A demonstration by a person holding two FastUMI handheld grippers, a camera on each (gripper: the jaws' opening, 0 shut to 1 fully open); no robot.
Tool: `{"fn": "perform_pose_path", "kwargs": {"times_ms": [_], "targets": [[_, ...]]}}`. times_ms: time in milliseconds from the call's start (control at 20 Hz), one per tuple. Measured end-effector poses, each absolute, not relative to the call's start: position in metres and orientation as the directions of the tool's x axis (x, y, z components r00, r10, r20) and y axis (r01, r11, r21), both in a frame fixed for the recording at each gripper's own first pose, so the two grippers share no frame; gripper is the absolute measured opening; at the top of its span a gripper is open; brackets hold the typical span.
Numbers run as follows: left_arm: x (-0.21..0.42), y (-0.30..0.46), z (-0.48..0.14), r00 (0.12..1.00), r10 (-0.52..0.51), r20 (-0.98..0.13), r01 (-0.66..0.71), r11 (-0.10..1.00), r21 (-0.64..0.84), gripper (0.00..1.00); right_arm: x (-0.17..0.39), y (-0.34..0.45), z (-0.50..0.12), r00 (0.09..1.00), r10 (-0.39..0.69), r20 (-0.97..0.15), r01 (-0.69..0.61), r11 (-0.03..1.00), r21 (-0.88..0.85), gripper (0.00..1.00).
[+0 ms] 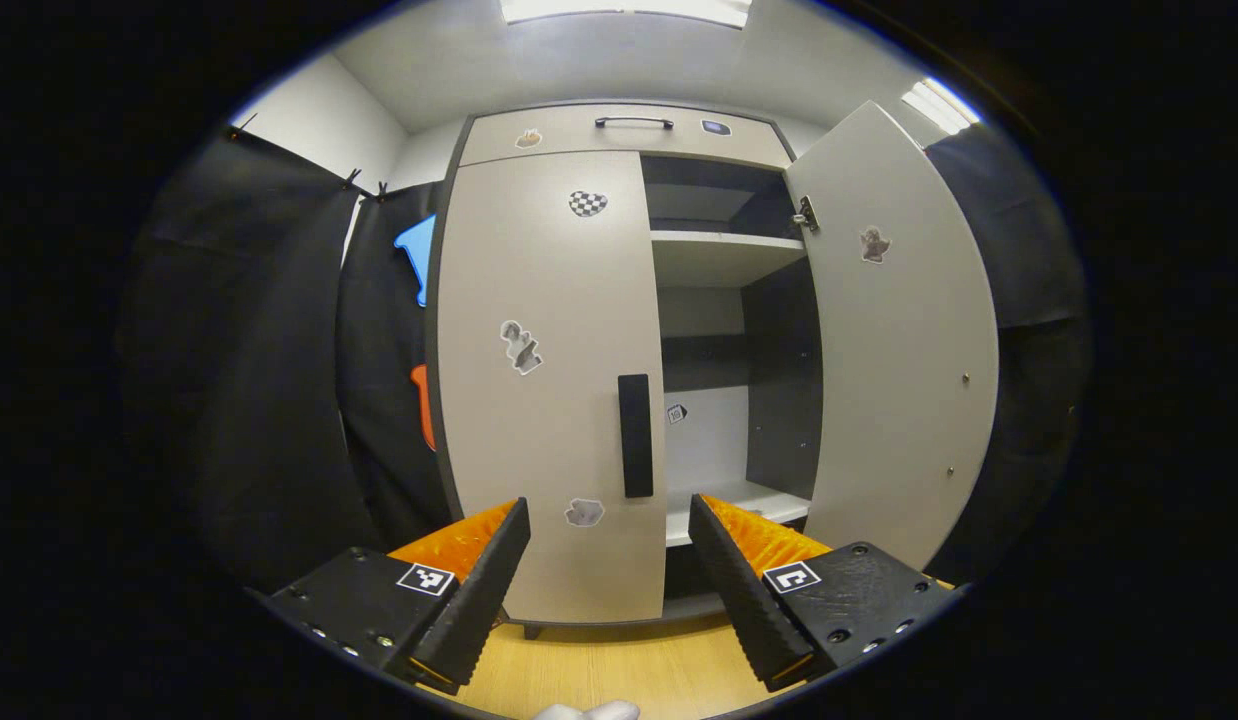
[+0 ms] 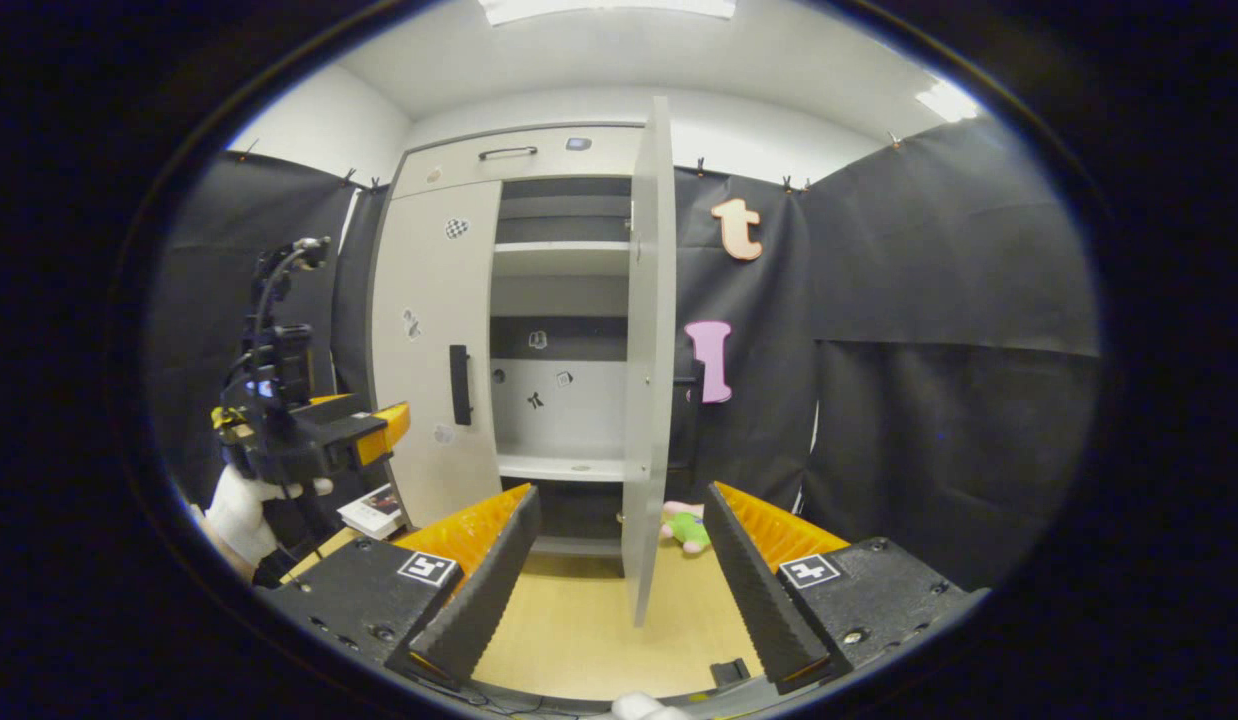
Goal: Open the right door of the double-door shoe cabinet with the right hand, and open the left door with the left hand.
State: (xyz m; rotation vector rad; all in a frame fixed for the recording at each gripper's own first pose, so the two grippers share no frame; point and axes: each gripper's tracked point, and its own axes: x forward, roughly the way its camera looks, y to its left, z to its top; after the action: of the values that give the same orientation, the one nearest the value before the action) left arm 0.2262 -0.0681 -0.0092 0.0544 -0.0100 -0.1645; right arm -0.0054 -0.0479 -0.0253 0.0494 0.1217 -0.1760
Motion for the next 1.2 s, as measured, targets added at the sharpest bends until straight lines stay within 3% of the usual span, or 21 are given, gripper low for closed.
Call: {"fn": "perform_pose_path", "kwargs": {"times_ms": [350,700,850,900,1000,1150,1200], "targets": [[0.318,-0.096,-0.009,0.984,-0.180,-0.003,0.180,0.982,0.054,0.97,0.003,-0.058,-0.017,0.969,-0.213,-0.128,0.217,0.976,0.023,1.00],[0.367,-0.105,-0.021,0.985,-0.168,-0.038,0.169,0.985,0.040,0.96,0.013,-0.069,-0.024,0.960,-0.236,-0.151,0.240,0.971,0.010,1.00],[0.378,-0.104,-0.026,0.985,-0.163,-0.055,0.164,0.986,0.019,0.89,0.017,-0.072,-0.027,0.958,-0.236,-0.161,0.241,0.971,0.006,1.00],[0.381,-0.105,-0.030,0.984,-0.166,-0.066,0.167,0.986,0.015,0.77,0.019,-0.073,-0.027,0.958,-0.235,-0.164,0.239,0.971,0.005,1.00],[0.386,-0.105,-0.034,0.983,-0.166,-0.079,0.168,0.986,0.011,0.65,0.020,-0.073,-0.027,0.959,-0.231,-0.164,0.235,0.972,0.003,1.00],[0.394,-0.100,-0.037,0.986,-0.142,-0.084,0.144,0.989,0.016,0.65,0.021,-0.076,-0.025,0.960,-0.232,-0.159,0.234,0.972,-0.002,1.00],[0.392,-0.100,-0.036,0.986,-0.139,-0.088,0.140,0.990,0.016,0.60,0.020,-0.077,-0.024,0.960,-0.231,-0.157,0.234,0.972,0.000,1.00]]}}
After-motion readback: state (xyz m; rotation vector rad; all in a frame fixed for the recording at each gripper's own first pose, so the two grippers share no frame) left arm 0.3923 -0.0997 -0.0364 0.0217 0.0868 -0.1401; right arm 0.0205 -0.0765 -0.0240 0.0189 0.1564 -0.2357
